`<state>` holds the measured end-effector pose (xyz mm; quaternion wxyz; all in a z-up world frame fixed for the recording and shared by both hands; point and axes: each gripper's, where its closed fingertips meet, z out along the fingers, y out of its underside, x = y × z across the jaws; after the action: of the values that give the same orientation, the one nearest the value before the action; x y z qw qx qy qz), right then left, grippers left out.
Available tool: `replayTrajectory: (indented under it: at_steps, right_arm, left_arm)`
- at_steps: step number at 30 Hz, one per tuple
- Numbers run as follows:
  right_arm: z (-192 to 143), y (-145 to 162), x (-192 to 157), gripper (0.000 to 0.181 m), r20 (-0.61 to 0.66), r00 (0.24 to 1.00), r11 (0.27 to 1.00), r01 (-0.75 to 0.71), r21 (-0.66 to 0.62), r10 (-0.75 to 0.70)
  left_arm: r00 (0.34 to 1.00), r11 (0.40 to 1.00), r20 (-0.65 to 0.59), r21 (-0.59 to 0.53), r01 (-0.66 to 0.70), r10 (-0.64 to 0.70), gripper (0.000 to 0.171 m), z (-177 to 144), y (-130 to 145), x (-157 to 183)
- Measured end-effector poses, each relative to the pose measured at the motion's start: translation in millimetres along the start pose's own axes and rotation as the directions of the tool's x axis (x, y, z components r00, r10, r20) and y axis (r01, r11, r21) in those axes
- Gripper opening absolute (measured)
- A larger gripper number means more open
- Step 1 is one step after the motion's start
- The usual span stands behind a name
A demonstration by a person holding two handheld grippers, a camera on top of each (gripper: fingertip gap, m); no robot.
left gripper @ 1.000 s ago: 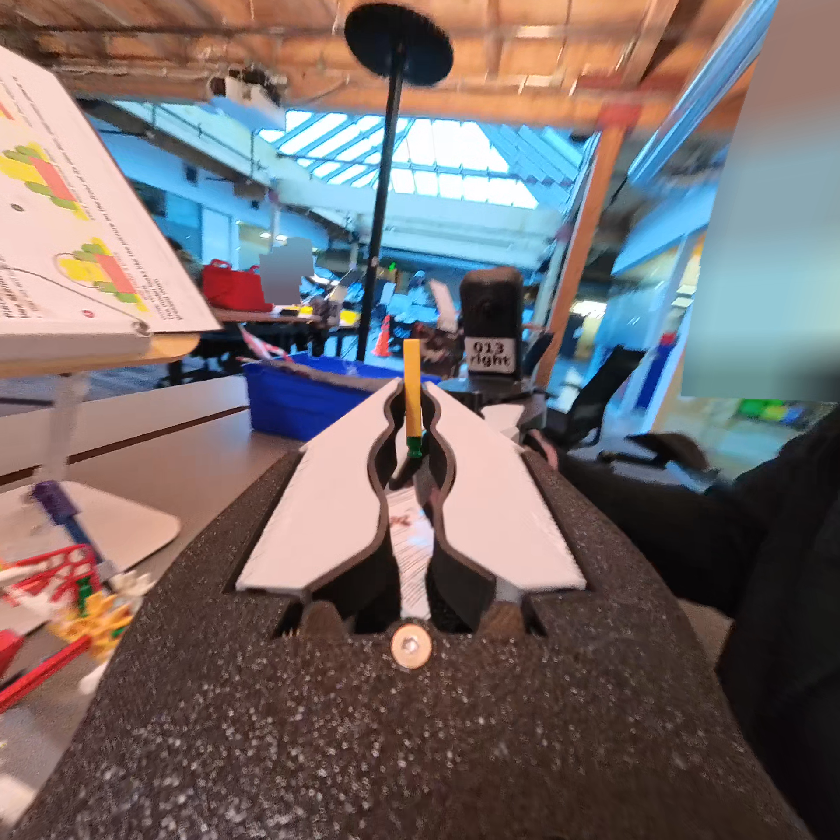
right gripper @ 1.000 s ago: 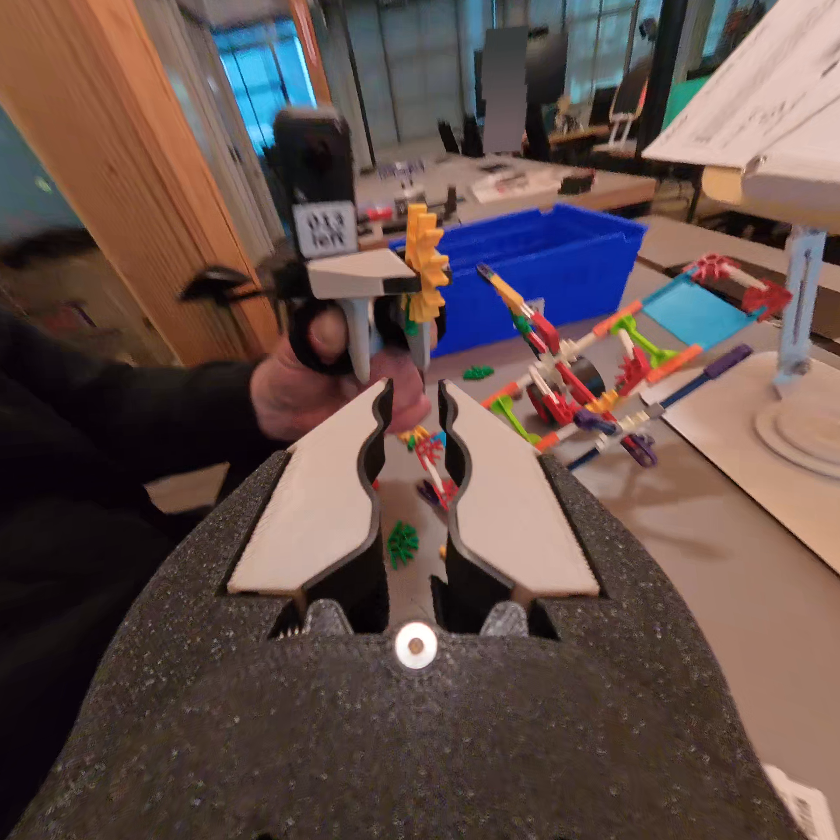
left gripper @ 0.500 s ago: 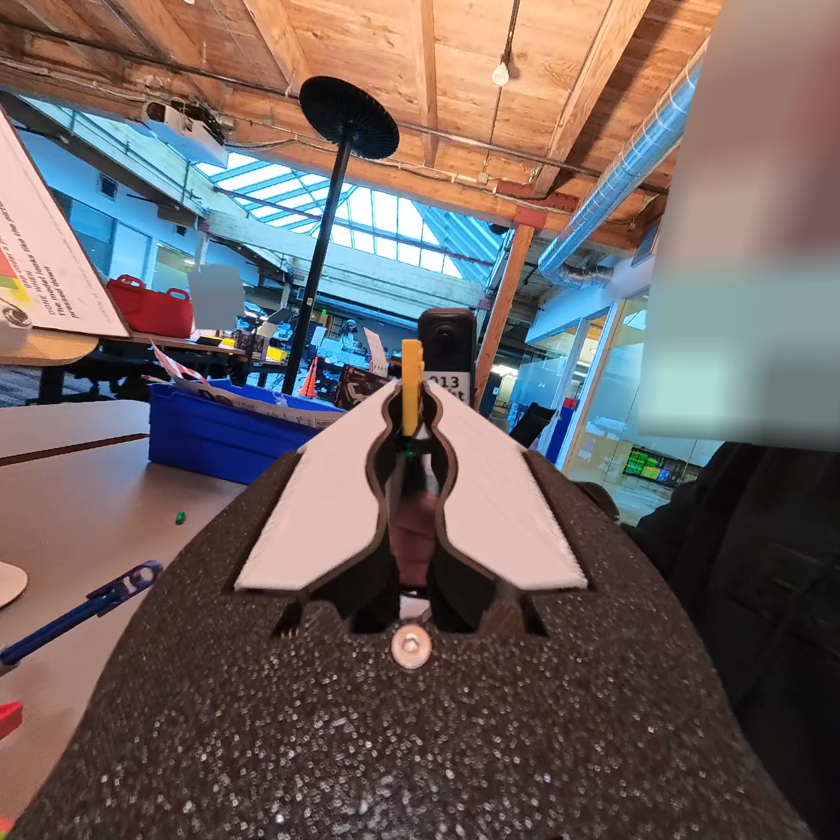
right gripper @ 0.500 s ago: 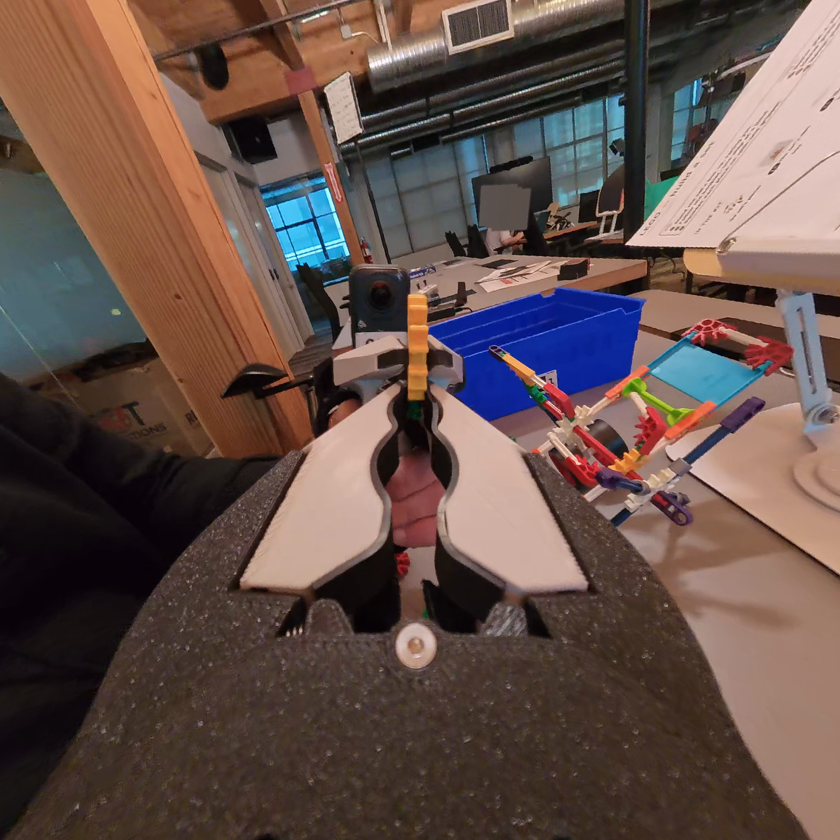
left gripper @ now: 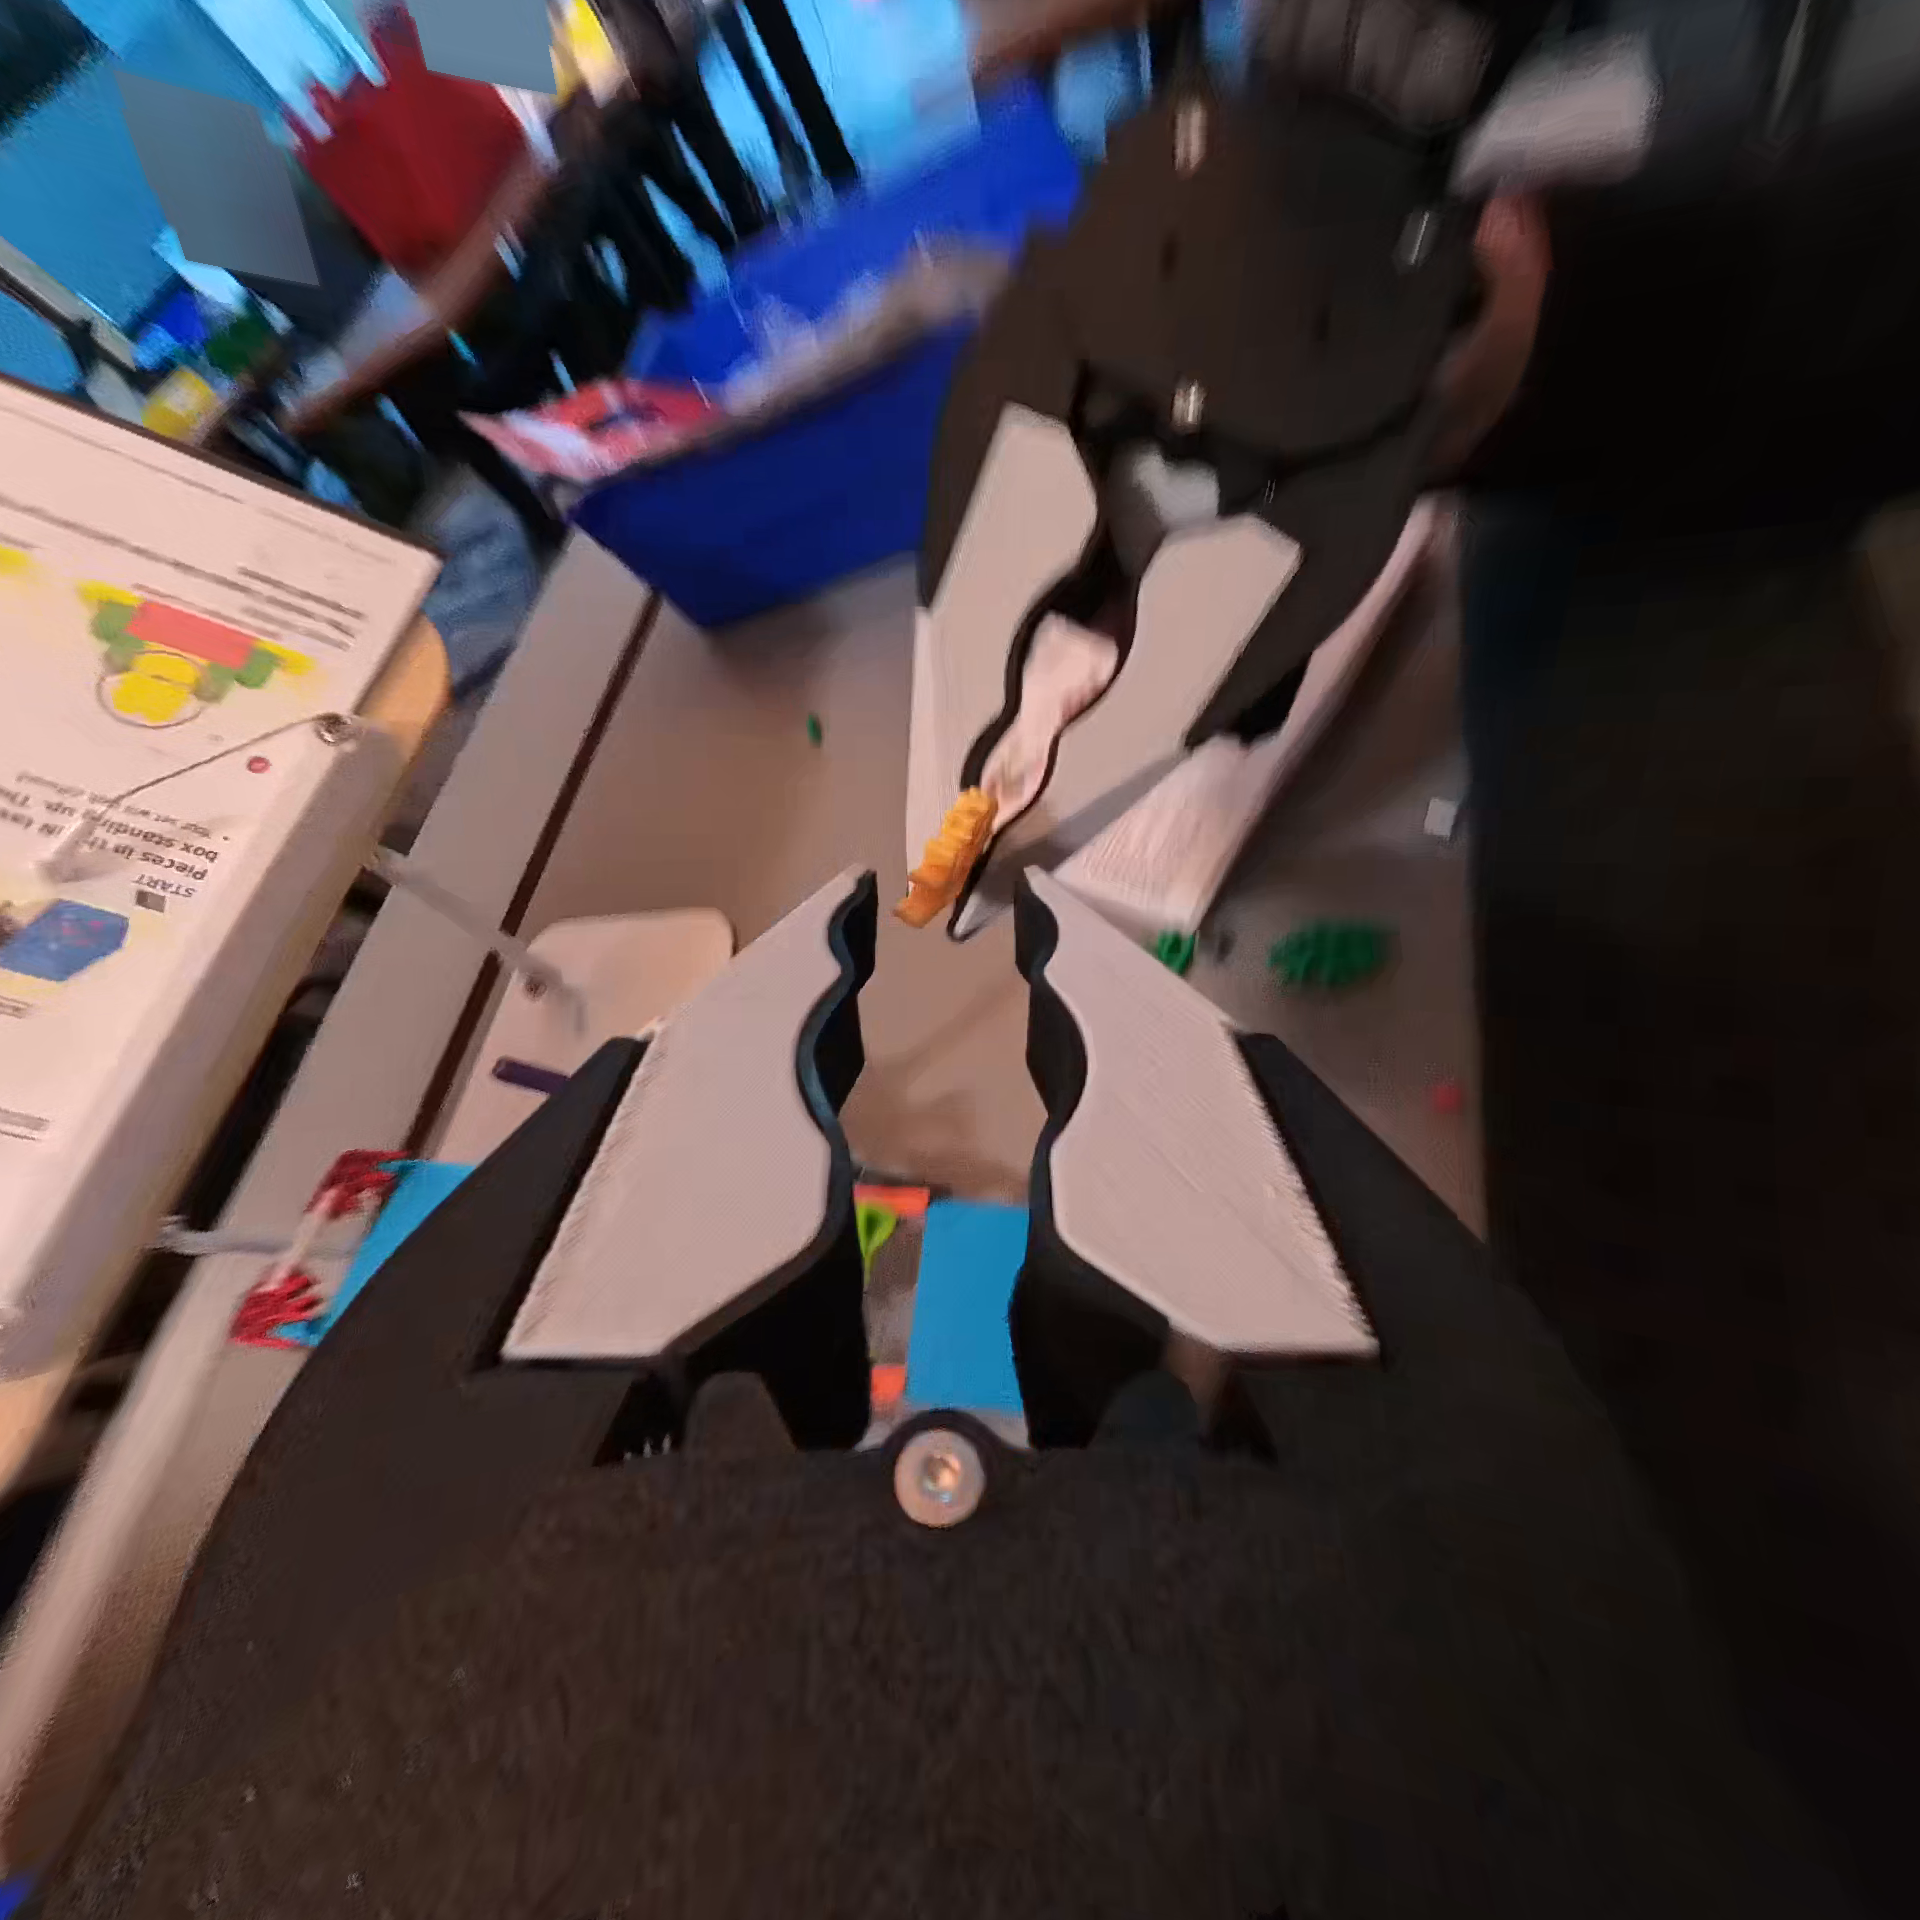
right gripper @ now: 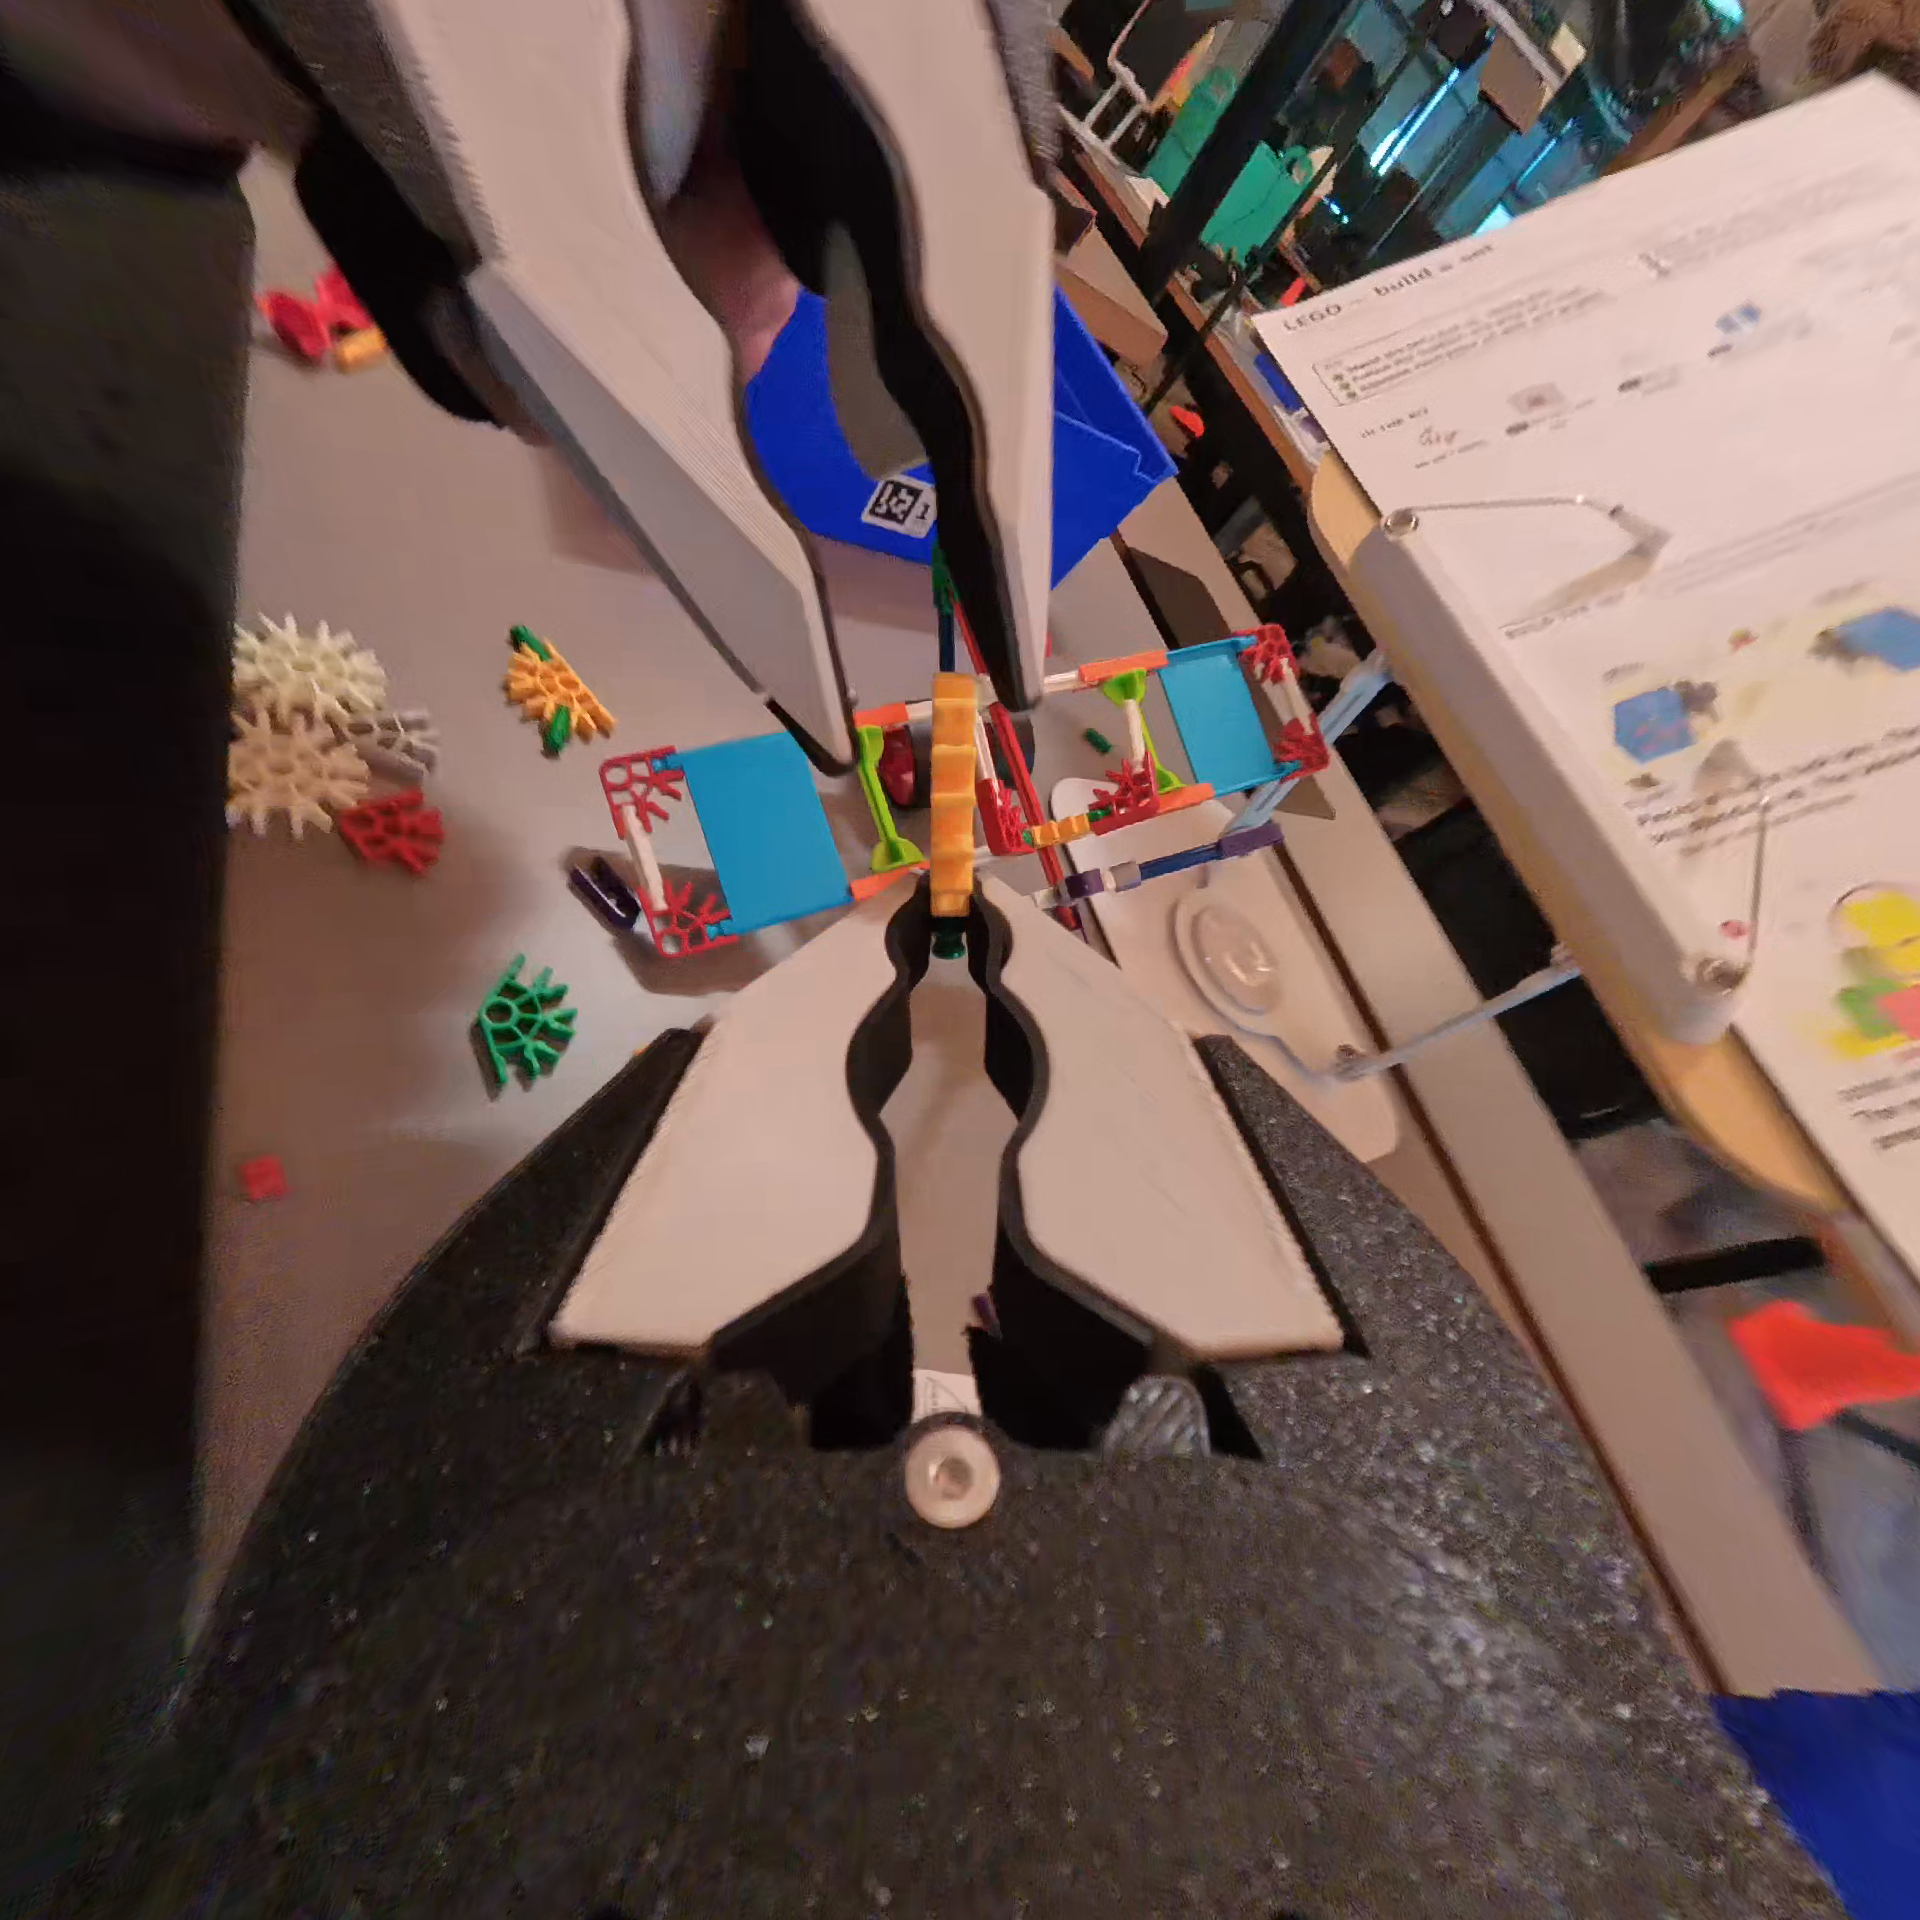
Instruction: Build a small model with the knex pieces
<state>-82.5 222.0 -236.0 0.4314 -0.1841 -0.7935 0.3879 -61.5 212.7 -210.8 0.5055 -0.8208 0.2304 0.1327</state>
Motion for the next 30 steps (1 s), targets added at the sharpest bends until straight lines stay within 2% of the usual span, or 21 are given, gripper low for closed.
replayTrajectory:
  at_steps: [3,7,11,19,30]
  right_arm:
    - [1.2,-2.2,-7.6,0.005,-0.02,0.994,0.994,0.105,-0.03,-0.105]
    - [2.9,1.0,-7.5,0.006,-0.073,0.975,0.974,0.205,-0.093,-0.212]
    - [0.8,-3.8,-2.6,0.01,-0.112,0.973,0.979,0.194,-0.064,-0.2]
    - [0.5,-8.6,-8.4,0.008,-0.093,0.974,0.978,0.205,-0.027,-0.207]
    - [8.2,-0.4,-10.2,0.005,-0.128,0.944,0.95,0.293,-0.11,-0.306]
  left_arm:
    - [0.995,0.99,-0.03,-0.104,-0.101,0.098,0.018,6.8,11.4,6.5]
    - [0.981,0.969,-0.013,-0.15,-0.194,0.195,0.01,12.9,16.9,8.2]
    - [0.961,0.953,0.04,-0.143,-0.267,0.275,0.005,10.0,13.0,6.7]
    - [0.956,0.956,0.012,-0.033,-0.293,0.293,0.005,-0.4,4.8,15.4]
    - [0.919,0.913,0.011,-0.119,-0.39,0.394,0.005,4.1,16.5,16.8]
